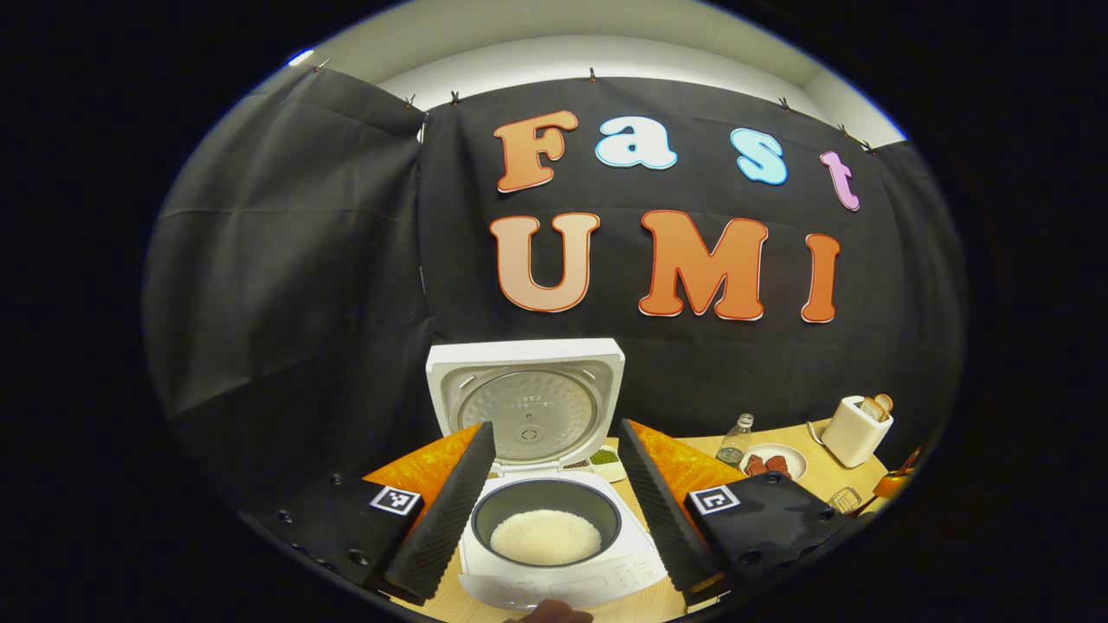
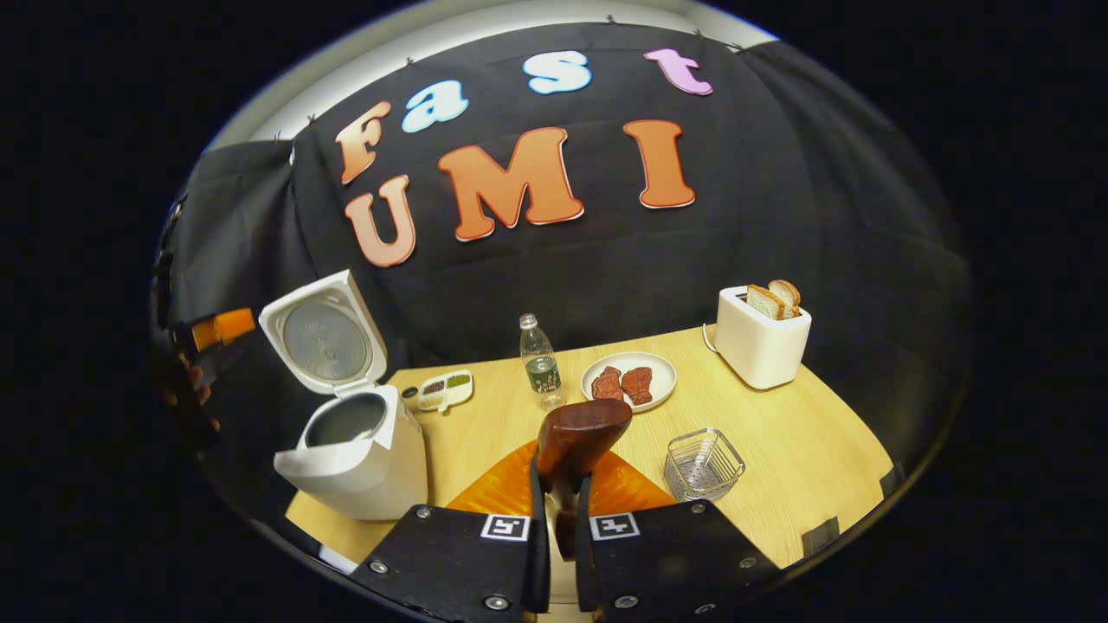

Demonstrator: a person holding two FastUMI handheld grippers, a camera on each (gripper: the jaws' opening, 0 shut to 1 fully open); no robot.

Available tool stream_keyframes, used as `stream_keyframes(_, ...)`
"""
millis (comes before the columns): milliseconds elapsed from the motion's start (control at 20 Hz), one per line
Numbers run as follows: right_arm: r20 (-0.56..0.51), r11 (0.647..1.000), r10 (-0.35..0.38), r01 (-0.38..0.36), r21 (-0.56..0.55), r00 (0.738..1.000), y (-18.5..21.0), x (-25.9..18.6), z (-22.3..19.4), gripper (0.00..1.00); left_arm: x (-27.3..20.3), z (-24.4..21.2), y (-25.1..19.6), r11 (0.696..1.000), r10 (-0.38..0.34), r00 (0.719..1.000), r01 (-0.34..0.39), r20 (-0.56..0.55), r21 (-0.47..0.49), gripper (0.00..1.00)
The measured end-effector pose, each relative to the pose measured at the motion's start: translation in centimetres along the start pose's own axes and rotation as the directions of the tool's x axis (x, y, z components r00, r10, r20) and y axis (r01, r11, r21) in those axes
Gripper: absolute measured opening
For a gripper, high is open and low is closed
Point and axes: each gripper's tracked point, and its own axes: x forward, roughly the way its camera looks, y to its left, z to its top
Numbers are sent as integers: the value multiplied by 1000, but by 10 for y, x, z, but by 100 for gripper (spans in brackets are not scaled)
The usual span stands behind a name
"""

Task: Close the left gripper, press the button to open the rice cooker; take a wooden spoon from the chopstick holder with the right hand, scoop a spoonful of rice and pour it into the rice cooker, then put the wooden spoon back into the chopstick holder.

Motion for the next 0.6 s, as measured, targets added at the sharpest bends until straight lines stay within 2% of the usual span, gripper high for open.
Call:
stream_keyframes(150, -8, 993, -43, 42, -112, 999, 7, 11, -25, 11, 2, -8, 2, 1000, -17, 1000, 17, -16, 15, 97)
stream_keyframes(300, 0, 969, -83, 80, -232, 997, 10, 21, -44, 11, 3, -14, 7, 1000, -17, 999, 17, -30, 23, 97)
stream_keyframes(450, 40, 924, -94, 102, -370, 995, 20, 27, -60, 11, 2, -19, 13, 999, -13, 999, 14, -45, 34, 97)
stream_keyframes(600, 80, 882, -111, 136, -451, 991, 25, 31, -79, 11, 1, -23, 22, 999, -8, 999, 11, -54, 46, 97)
